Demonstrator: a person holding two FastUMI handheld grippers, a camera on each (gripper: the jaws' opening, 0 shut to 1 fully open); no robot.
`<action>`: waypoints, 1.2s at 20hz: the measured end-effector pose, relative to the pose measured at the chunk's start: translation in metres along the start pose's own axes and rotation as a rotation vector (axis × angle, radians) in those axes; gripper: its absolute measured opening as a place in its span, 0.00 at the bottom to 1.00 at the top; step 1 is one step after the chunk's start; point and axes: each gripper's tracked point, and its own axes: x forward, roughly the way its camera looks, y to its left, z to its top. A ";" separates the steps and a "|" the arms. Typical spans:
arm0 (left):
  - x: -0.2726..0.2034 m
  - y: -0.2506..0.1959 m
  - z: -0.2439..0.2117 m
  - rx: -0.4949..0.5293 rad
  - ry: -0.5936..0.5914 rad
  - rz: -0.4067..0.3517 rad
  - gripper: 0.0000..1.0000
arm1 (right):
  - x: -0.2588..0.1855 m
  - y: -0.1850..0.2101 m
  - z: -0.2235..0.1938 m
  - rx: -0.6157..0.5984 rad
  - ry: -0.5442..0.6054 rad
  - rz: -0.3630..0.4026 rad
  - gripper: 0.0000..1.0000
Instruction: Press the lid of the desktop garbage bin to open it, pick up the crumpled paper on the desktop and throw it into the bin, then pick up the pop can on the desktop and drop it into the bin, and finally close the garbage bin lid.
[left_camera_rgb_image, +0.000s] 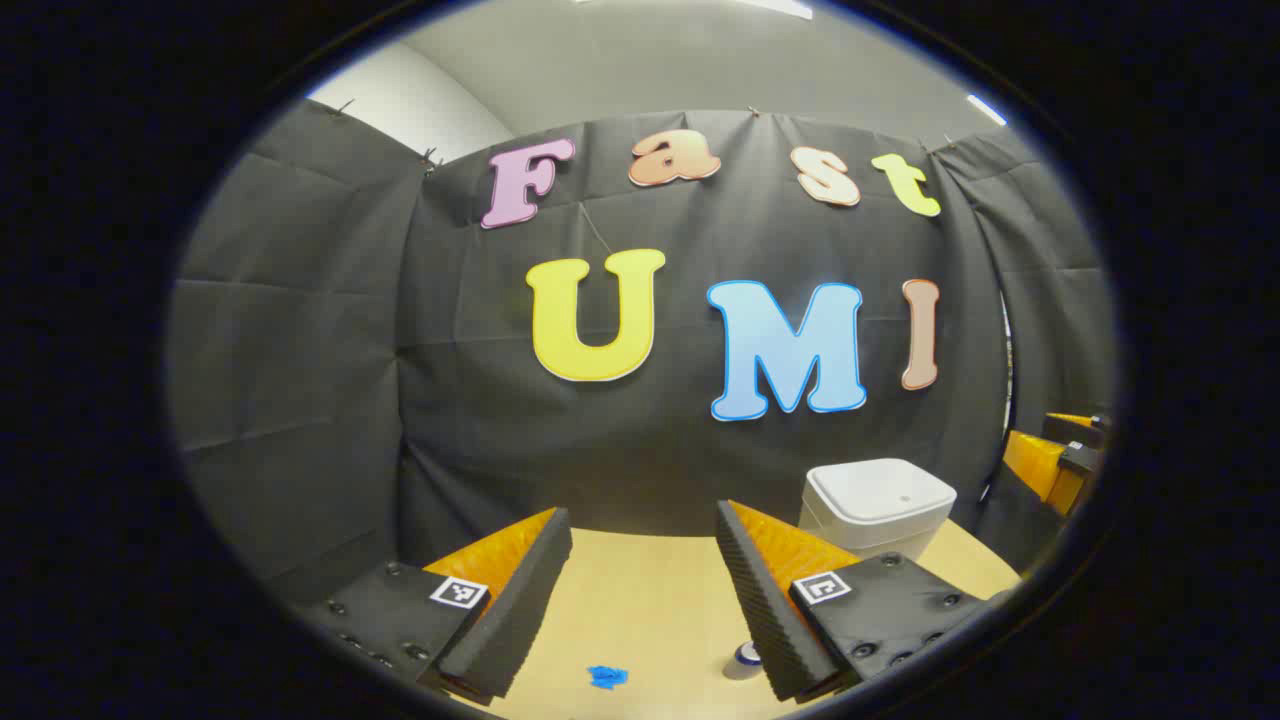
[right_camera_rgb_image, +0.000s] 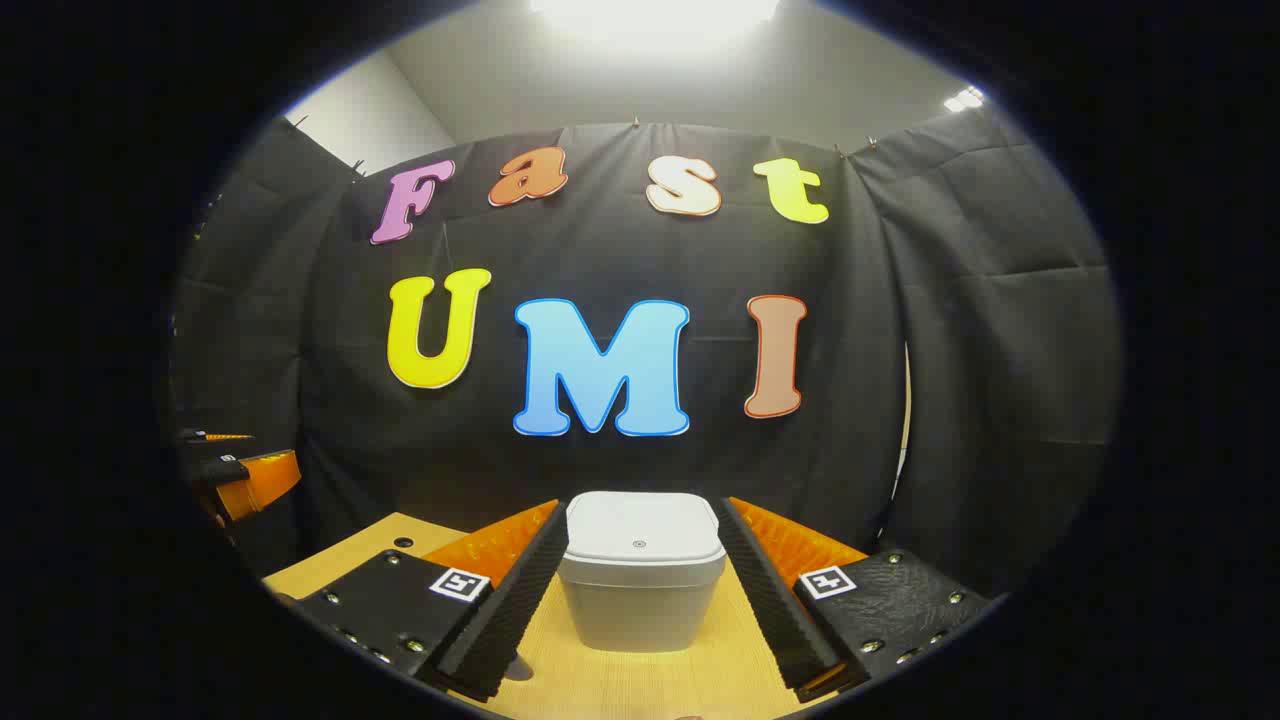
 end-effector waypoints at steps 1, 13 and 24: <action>-0.001 0.000 0.000 -0.001 0.000 0.004 0.95 | 0.001 0.000 0.001 -0.002 -0.003 0.004 0.96; -0.005 -0.027 0.004 0.009 -0.017 -0.030 0.95 | 0.003 -0.007 -0.002 -0.003 -0.003 0.015 0.96; 0.001 -0.035 0.006 0.022 -0.021 -0.050 0.95 | 0.008 -0.015 -0.002 -0.001 -0.003 -0.022 0.84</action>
